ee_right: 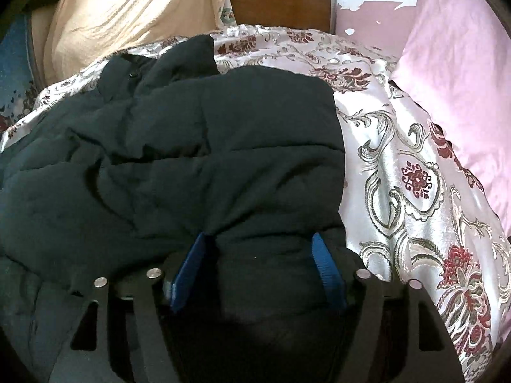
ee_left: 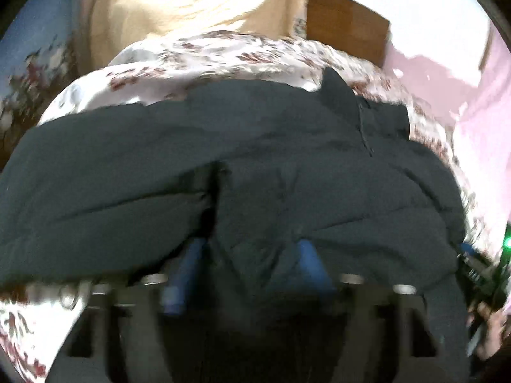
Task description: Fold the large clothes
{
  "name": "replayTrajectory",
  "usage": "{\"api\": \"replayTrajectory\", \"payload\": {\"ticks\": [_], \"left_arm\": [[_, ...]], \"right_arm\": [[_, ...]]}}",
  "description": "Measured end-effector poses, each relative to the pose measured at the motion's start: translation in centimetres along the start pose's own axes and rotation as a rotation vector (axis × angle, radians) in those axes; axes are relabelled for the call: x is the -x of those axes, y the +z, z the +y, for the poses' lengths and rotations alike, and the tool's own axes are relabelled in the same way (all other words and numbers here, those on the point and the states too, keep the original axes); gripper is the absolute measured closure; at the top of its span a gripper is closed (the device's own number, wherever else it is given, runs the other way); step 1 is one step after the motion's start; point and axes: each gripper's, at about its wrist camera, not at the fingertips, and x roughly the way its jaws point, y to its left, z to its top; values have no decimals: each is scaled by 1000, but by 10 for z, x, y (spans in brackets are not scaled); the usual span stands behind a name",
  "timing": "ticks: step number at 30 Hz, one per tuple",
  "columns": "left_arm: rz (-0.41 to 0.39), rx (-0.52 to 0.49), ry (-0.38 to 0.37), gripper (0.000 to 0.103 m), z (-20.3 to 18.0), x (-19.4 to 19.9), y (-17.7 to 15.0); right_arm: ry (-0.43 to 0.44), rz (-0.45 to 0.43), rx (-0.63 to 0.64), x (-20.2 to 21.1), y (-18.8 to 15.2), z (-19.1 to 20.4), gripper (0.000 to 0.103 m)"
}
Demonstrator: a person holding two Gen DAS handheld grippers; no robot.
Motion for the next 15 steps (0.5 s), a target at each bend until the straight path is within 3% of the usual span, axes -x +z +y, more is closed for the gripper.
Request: {"api": "replayTrajectory", "payload": {"ticks": [3, 6, 11, 15], "left_arm": [[6, 84, -51, 24, 21, 22, -9], [8, 142, -67, 23, 44, 51, -25], [0, 258, -36, 17, 96, 92, -50], [-12, 396, 11, 17, 148, 117, -64]], "right_arm": [[-7, -26, 8, 12, -2, 3, 26], [-4, -43, 14, 30, -3, 12, 25], [66, -94, 40, 67, 0, 48, 25], [149, -129, 126, 87, 8, 107, 24]]}}
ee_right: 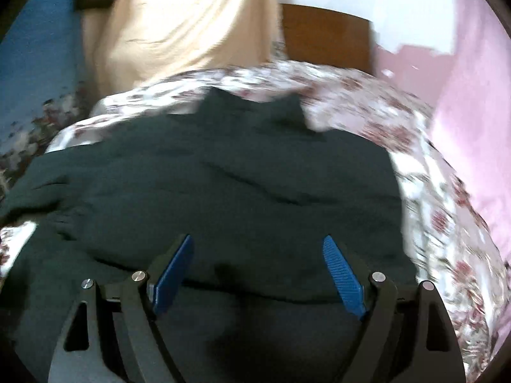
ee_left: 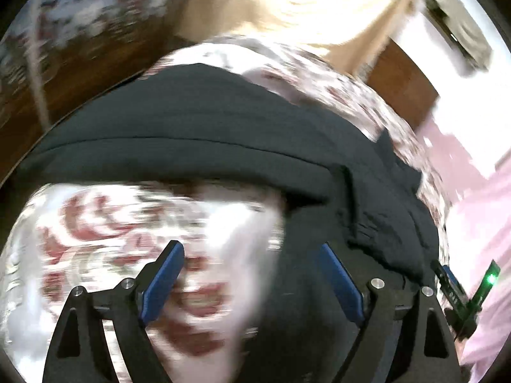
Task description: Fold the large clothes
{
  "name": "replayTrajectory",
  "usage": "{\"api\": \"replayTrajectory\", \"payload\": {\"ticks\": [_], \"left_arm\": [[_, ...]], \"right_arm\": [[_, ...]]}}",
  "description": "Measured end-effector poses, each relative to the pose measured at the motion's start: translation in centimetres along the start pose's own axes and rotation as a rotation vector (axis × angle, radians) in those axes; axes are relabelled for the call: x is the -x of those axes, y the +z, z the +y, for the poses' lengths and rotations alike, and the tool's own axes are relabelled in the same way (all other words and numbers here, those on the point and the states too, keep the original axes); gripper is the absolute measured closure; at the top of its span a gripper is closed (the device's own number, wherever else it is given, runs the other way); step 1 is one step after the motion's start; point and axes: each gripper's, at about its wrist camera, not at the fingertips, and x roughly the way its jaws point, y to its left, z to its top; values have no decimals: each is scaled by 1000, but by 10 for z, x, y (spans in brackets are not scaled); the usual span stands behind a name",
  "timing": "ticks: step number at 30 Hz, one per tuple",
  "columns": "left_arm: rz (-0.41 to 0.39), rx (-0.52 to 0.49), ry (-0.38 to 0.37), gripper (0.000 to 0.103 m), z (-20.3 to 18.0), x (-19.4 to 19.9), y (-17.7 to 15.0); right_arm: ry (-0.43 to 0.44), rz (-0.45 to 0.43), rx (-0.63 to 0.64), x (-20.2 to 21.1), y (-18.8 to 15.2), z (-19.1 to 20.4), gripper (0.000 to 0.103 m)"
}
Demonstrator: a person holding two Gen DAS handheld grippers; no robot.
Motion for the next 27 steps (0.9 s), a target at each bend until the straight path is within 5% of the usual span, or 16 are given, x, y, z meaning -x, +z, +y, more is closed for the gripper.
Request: {"api": "replayTrajectory", "payload": {"ticks": [9, 16, 19, 23, 27], "left_arm": [[-73, 293, -99, 16, 97, -8, 24], [-161, 491, -140, 16, 141, -22, 36], [-189, 494, -110, 18, 142, -26, 38], [-207, 487, -19, 43, 140, -33, 42], [-234, 547, -35, 74, 153, -33, 43]], "right_arm": [[136, -12, 109, -26, 26, 130, 23], [117, 17, 164, -57, 29, 189, 23], [80, 50, 174, -73, 20, 200, 23], [64, 37, 175, -79, 7, 201, 20], [58, 26, 179, -79, 5, 199, 16]]}}
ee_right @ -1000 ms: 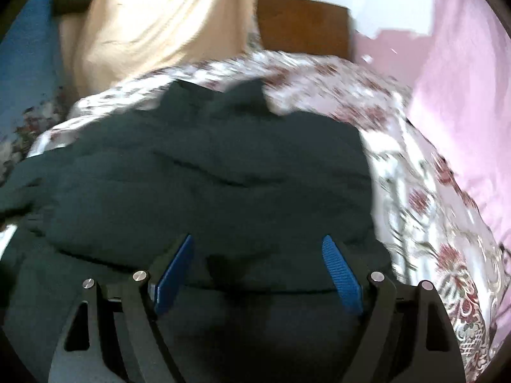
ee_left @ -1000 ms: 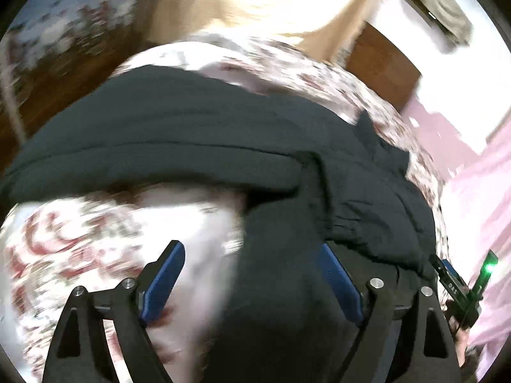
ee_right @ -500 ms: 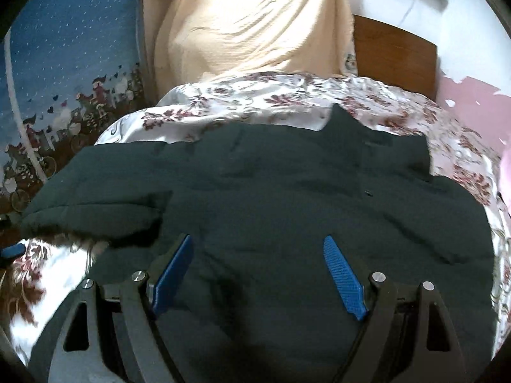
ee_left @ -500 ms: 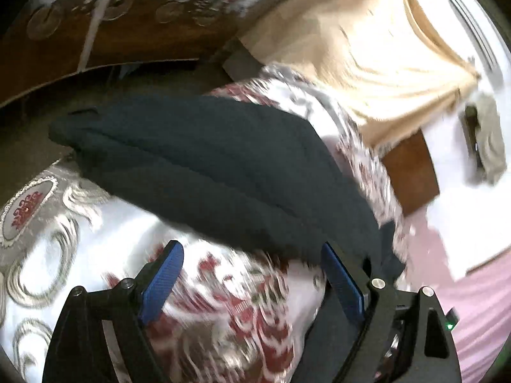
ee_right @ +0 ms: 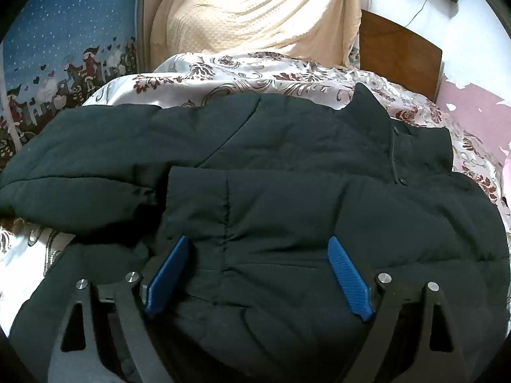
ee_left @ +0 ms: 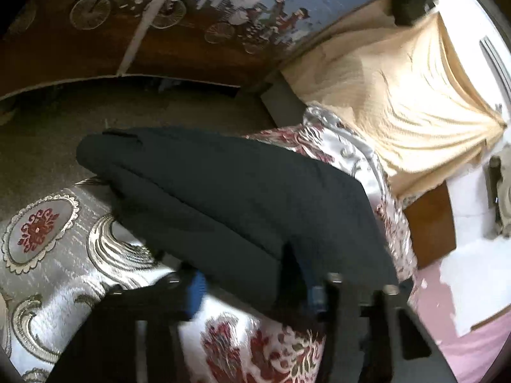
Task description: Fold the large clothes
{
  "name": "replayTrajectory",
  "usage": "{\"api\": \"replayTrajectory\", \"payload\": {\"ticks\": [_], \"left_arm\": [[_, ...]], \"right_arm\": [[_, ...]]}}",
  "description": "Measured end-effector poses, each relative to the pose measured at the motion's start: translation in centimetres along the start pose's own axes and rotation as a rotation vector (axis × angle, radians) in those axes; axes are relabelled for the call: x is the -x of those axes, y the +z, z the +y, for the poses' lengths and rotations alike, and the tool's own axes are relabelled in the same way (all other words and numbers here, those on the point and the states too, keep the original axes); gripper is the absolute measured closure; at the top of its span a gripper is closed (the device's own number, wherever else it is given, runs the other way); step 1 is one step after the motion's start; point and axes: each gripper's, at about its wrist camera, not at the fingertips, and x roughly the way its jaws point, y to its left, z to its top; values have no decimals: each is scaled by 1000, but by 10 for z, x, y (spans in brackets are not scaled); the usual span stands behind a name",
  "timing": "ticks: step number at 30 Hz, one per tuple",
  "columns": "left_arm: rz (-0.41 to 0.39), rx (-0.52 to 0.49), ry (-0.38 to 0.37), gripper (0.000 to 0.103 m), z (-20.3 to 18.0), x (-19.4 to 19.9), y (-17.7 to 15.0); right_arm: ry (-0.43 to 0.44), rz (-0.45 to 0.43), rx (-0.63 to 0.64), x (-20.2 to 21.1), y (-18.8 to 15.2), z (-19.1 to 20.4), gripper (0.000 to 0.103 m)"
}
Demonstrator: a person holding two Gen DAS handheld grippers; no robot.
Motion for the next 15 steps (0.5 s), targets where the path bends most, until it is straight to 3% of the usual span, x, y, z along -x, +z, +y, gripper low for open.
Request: {"api": "replayTrajectory", "payload": {"ticks": [3, 5, 11, 15], "left_arm": [[-20, 29, -35, 91, 7, 1, 2], [-49, 14, -54, 95, 4, 8, 2], [-177, -156, -94, 96, -32, 43, -2], [-253, -290, -132, 97, -70, 73, -10]], "right_arm": [[-19, -4, 16, -2, -2, 4, 13], [-17, -2, 21, -4, -2, 4, 11], [22, 11, -7, -8, -3, -2, 8], [84, -23, -50, 14, -2, -13, 8]]}}
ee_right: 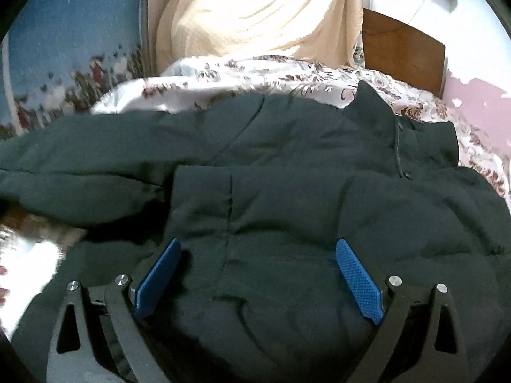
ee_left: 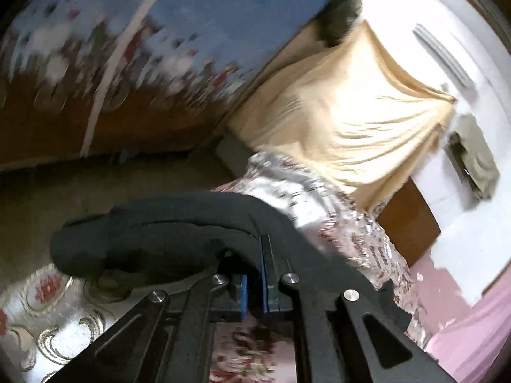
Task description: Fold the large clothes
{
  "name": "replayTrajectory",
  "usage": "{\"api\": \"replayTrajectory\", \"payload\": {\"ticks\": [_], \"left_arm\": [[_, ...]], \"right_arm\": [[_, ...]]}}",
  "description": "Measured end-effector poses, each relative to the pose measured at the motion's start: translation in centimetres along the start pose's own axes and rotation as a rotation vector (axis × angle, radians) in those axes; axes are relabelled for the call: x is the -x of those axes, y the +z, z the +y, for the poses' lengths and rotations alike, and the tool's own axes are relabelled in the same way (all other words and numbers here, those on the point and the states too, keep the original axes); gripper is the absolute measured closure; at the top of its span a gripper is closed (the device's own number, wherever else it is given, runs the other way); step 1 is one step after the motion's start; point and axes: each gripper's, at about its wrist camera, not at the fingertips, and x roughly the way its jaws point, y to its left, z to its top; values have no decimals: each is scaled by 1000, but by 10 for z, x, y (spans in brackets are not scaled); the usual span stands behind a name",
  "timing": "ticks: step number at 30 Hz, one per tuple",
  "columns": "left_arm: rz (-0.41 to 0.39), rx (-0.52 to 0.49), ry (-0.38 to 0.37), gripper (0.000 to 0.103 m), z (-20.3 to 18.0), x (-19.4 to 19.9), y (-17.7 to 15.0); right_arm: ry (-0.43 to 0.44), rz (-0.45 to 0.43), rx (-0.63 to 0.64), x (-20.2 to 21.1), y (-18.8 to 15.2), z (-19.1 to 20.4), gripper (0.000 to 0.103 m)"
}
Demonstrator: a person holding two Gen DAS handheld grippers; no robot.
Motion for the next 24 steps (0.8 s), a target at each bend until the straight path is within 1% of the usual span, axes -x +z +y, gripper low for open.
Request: {"api": "replayTrajectory", "payload": {"ticks": [3, 7, 9, 12, 15, 18, 21, 24], "left_arm": [[-34, -114, -36, 97, -38, 18, 6], [-74, -314, -116, 97, -105, 43, 3], [-63, -398, -175, 97, -144, 49, -4], [-30, -487, -233, 97, -189, 51, -18], [27, -594, -292, 97, -240, 48, -45], [85, -687, -331, 97, -278, 43, -75], [162, -815, -367, 97, -316, 35, -123], [234, -913, -383, 97, -332, 28, -168]], "right_arm": [[41, -14, -10, 33, -2, -13, 8], [31, -14, 64, 83, -12, -36, 8], [17, -19, 74, 111, -20, -60, 8], [-6, -18, 18, 142, -31, -103, 8], [-42, -32, -44, 162, -41, -146, 8], [-73, -40, -142, 173, -55, -194, 8], [-56, -62, -283, 180, -74, -240, 8], [-30, -91, -392, 180, -89, -269, 8]]}}
